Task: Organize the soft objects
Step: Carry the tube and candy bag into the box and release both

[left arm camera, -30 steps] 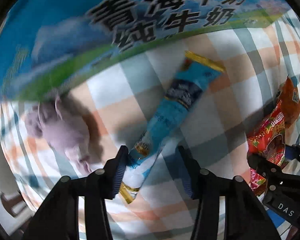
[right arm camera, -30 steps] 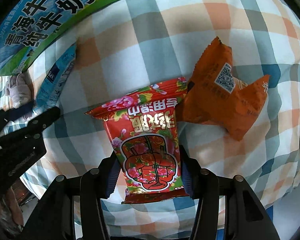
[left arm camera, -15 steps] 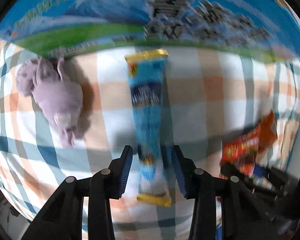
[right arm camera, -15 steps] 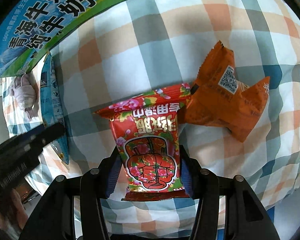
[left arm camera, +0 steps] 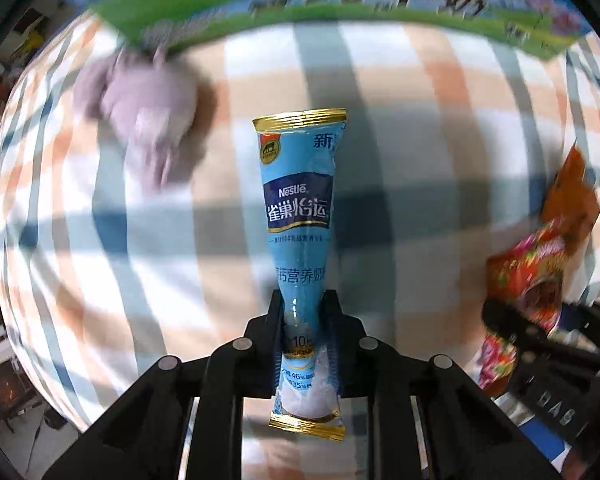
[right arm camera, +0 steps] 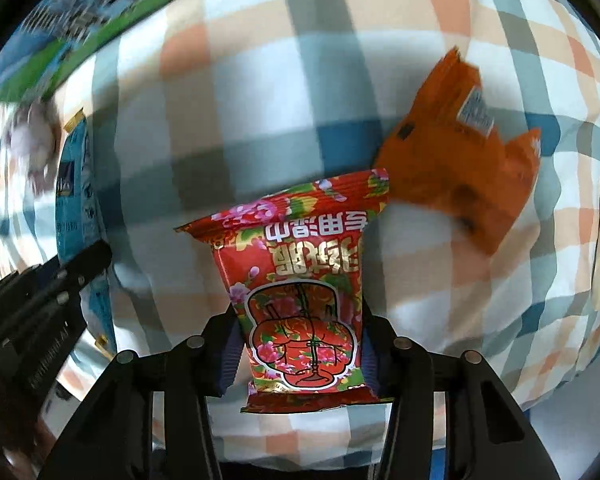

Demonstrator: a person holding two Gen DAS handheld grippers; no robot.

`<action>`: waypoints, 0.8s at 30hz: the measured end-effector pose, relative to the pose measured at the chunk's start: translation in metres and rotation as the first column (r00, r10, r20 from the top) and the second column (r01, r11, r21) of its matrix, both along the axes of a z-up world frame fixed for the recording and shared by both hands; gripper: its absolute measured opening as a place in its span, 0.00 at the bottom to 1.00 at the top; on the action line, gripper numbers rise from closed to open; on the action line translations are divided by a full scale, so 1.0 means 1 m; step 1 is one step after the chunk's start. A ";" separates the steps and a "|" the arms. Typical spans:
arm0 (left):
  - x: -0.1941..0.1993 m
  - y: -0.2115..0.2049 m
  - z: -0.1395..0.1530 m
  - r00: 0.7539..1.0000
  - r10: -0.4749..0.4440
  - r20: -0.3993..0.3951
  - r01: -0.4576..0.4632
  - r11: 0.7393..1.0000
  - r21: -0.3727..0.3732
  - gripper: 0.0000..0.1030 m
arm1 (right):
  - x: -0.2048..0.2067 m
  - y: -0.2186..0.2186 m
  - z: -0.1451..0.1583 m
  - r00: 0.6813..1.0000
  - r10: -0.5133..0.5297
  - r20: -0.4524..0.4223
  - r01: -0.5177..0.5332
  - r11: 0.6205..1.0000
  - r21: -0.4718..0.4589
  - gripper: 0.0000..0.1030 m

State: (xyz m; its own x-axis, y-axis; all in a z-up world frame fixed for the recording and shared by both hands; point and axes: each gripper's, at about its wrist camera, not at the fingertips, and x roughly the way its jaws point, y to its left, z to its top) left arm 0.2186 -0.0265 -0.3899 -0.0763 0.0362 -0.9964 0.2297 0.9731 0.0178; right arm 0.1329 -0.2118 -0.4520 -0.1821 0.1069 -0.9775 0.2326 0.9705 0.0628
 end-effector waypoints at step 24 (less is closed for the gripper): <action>-0.031 -0.022 0.068 0.990 0.047 0.134 -0.037 0.996 -0.077 0.13 | -0.002 0.050 0.039 0.993 0.086 0.087 -0.083 0.996 -0.033 0.47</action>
State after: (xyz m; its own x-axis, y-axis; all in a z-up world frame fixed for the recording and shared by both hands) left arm 0.1872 -0.0485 -0.3223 0.0600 -0.0386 -0.9975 0.1890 0.9816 -0.0266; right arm 0.1312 -0.1623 -0.4129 -0.1022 0.0655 -0.9926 0.1446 0.9882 0.0503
